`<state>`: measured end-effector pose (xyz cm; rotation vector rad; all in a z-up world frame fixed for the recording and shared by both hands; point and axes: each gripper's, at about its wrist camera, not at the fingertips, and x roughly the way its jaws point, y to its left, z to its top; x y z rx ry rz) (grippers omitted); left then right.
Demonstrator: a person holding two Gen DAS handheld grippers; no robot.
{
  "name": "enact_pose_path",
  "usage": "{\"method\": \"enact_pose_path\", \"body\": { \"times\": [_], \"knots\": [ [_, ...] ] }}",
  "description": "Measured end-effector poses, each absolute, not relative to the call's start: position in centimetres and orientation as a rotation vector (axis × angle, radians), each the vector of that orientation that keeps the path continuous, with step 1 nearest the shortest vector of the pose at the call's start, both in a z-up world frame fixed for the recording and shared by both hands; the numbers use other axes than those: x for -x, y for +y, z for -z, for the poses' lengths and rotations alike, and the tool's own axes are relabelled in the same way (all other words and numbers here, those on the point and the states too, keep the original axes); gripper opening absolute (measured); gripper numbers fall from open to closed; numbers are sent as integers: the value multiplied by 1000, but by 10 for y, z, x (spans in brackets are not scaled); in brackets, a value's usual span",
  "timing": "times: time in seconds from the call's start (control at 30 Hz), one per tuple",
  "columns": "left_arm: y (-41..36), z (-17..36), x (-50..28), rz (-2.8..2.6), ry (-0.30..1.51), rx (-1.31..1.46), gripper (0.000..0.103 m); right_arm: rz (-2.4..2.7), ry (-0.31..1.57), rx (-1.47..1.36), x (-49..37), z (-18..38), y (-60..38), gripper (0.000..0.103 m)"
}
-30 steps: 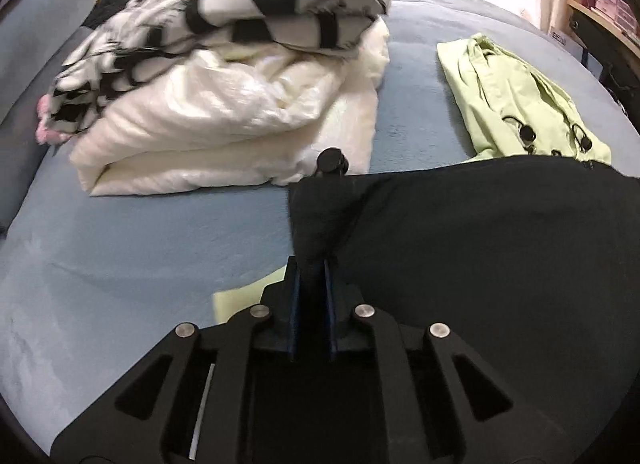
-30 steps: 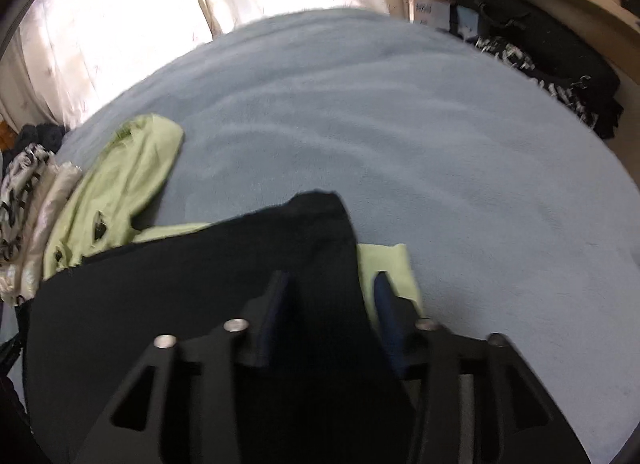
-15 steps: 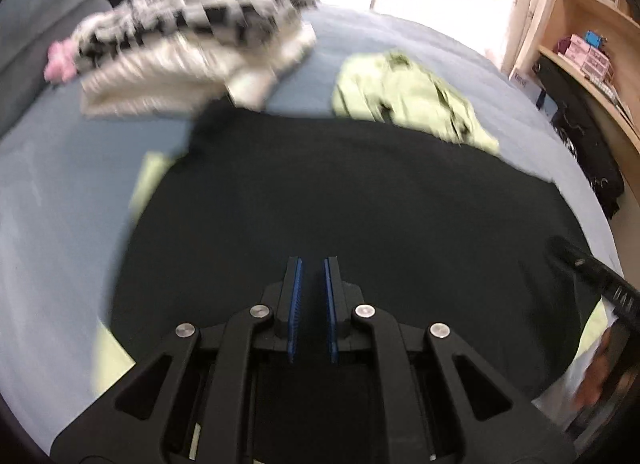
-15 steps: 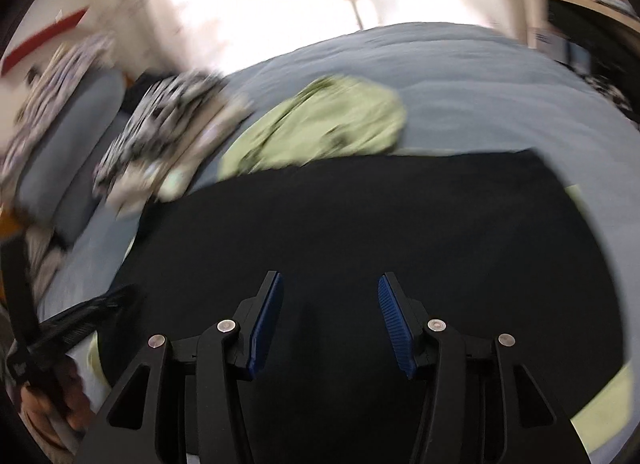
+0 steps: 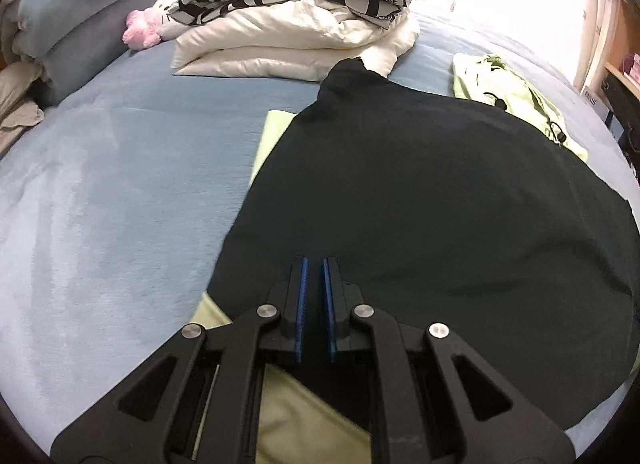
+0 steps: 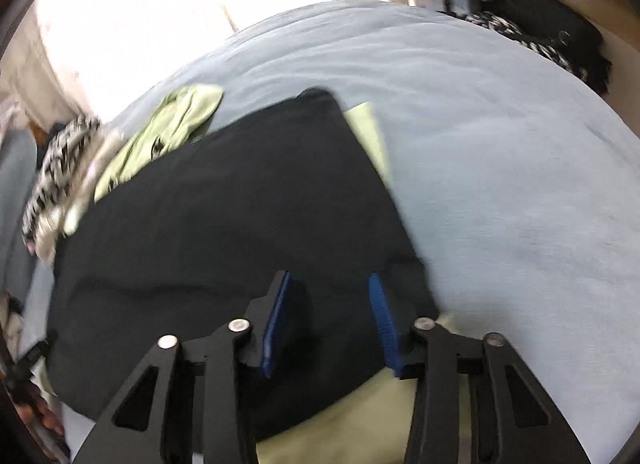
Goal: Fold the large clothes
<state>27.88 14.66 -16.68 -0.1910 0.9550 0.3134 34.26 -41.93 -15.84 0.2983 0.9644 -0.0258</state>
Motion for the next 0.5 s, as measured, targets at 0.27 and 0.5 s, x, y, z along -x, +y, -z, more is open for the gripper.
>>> {"method": "enact_pose_path", "body": {
  "times": [0.27, 0.5],
  "knots": [
    [123, 136, -242, -252, 934, 152, 8, -127, 938, -300, -307, 128, -367, 39],
    [73, 142, -216, -179, 945, 111, 8, -358, 941, -219, -268, 118, -272, 39]
  ]
}}
